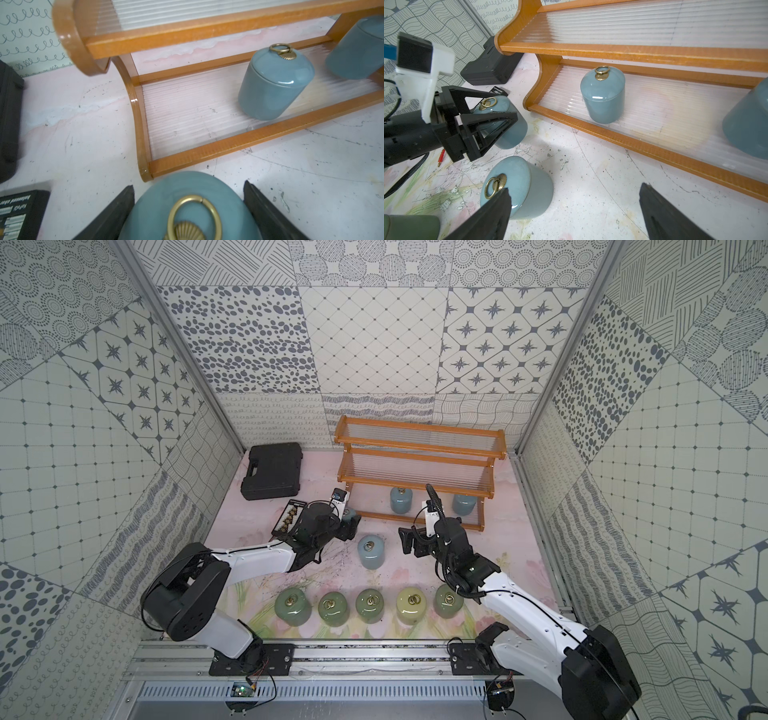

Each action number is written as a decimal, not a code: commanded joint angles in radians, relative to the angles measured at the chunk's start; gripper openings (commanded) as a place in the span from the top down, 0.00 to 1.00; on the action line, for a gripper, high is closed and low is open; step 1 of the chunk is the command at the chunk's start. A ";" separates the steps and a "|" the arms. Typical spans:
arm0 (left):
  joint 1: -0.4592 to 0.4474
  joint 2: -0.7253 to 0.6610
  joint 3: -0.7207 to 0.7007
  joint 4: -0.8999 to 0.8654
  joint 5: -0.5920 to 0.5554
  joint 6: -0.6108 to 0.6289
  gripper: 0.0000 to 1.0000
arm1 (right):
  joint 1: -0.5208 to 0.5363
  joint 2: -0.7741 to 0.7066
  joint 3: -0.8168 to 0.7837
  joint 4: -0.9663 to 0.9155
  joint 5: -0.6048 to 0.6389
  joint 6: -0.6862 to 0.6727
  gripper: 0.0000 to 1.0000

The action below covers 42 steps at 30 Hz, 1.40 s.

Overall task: Remove the tea canisters from the shelf
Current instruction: Pick up the tea canister from the shelf, then place the tea canister at the center of the board.

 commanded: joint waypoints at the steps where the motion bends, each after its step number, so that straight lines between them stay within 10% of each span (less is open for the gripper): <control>1: -0.012 -0.075 -0.068 0.111 -0.036 -0.055 0.31 | -0.003 0.007 -0.011 0.053 -0.013 0.013 0.00; 42: -0.164 -0.145 -0.275 0.092 -0.215 -0.119 0.25 | -0.003 -0.013 -0.042 0.038 0.000 0.009 0.00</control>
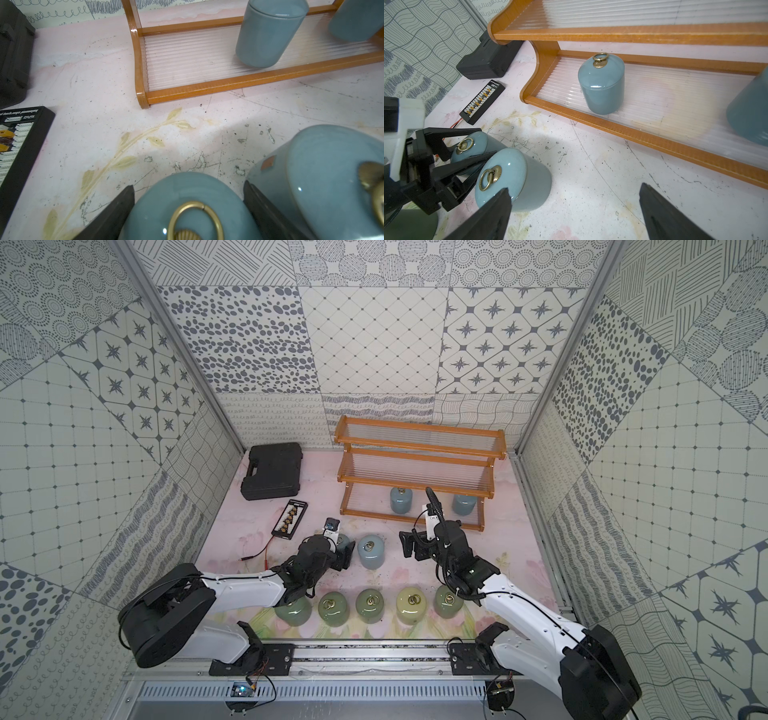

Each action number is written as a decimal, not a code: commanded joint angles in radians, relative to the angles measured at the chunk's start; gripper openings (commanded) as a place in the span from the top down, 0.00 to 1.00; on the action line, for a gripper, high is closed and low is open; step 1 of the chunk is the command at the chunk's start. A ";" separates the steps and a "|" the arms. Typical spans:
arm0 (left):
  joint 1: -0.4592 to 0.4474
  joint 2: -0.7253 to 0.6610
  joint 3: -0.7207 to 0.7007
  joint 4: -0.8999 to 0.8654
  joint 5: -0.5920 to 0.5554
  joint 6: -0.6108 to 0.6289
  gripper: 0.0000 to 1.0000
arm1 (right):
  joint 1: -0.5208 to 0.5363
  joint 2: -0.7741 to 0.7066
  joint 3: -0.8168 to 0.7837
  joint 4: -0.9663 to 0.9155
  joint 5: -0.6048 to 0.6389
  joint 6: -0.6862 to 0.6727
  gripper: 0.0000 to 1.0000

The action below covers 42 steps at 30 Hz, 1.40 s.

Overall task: Remove the tea canisters from the shelf
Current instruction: Place the tea canister at the center of the board.

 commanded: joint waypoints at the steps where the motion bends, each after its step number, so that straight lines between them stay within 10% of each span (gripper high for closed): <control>1: -0.006 -0.010 -0.003 0.007 -0.032 0.011 0.22 | -0.003 -0.007 -0.010 0.036 0.005 0.002 0.00; 42: 0.033 -0.399 0.087 -0.300 0.039 0.083 0.00 | -0.003 0.147 0.136 0.040 0.046 -0.069 0.00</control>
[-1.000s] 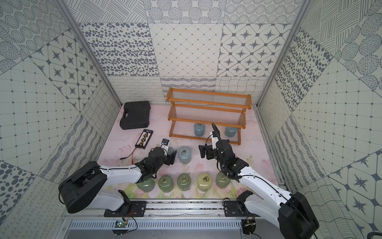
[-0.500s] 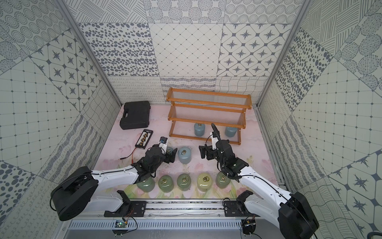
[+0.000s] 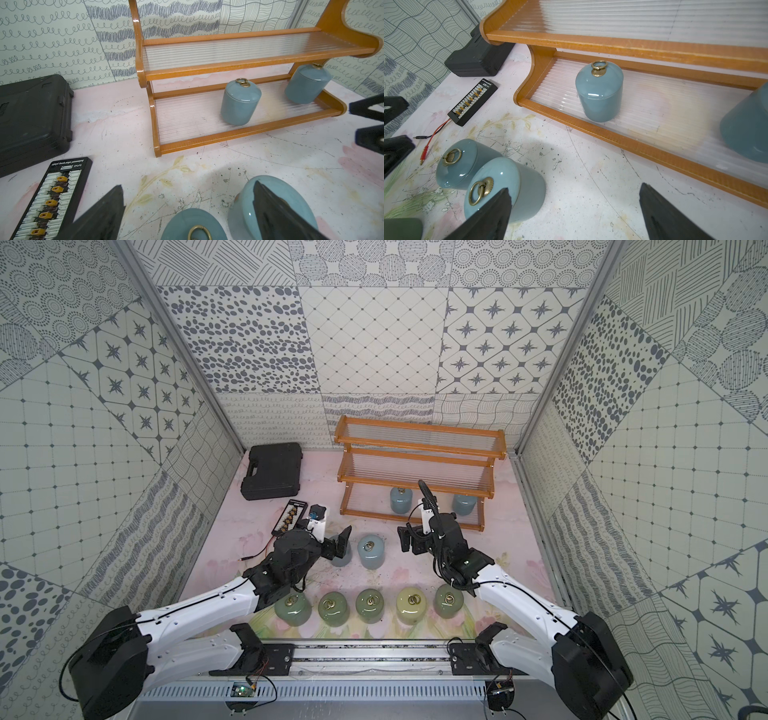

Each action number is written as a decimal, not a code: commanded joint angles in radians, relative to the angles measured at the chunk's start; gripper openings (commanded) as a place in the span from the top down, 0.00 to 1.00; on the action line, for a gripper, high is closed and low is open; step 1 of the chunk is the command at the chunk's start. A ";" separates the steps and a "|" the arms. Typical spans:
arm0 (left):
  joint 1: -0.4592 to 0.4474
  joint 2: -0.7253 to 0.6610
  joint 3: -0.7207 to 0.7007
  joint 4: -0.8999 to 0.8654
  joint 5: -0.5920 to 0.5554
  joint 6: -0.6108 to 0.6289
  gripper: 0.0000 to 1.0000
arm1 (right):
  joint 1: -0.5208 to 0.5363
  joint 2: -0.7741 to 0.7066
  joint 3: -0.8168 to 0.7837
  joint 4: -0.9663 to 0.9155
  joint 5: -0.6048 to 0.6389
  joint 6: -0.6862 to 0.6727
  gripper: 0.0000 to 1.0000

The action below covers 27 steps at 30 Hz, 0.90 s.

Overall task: Remove the tea canisters from the shelf
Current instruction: Place the tea canister at the center of the board, then pick up the tea canister from the shelf.

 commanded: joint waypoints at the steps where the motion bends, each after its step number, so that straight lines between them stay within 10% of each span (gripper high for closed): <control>1: 0.025 -0.058 0.016 -0.101 0.034 0.012 0.00 | -0.003 0.063 0.058 0.064 0.023 -0.020 0.00; 27: 0.092 -0.053 -0.094 0.014 0.056 -0.098 0.00 | -0.047 0.534 0.382 0.185 0.114 -0.059 0.00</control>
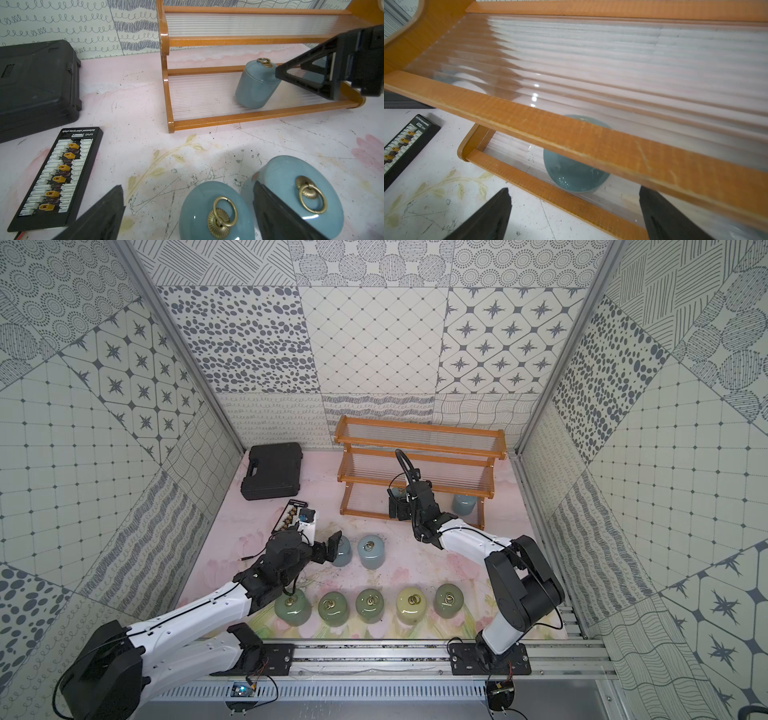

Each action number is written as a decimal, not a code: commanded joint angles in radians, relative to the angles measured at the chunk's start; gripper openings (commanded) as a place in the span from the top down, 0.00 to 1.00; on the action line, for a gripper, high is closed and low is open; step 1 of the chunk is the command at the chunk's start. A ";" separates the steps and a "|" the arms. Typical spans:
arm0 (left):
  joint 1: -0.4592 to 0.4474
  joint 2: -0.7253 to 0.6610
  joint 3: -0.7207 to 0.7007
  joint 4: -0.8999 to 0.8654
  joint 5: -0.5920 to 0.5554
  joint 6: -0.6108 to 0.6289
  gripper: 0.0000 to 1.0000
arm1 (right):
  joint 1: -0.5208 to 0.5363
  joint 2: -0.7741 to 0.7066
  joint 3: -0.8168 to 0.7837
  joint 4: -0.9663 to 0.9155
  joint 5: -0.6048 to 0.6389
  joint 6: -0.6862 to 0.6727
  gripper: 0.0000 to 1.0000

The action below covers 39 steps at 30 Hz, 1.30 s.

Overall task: Remove the tea canisters from the shelf
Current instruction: Pick up the tea canister from the shelf.

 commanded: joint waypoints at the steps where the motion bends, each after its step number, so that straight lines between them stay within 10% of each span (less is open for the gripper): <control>1: 0.005 -0.010 -0.028 0.084 -0.009 -0.035 0.00 | -0.002 0.036 0.041 0.059 0.009 -0.037 0.00; 39: 0.007 -0.104 -0.084 0.055 0.046 -0.086 0.00 | -0.035 0.282 0.198 0.111 0.023 -0.068 0.00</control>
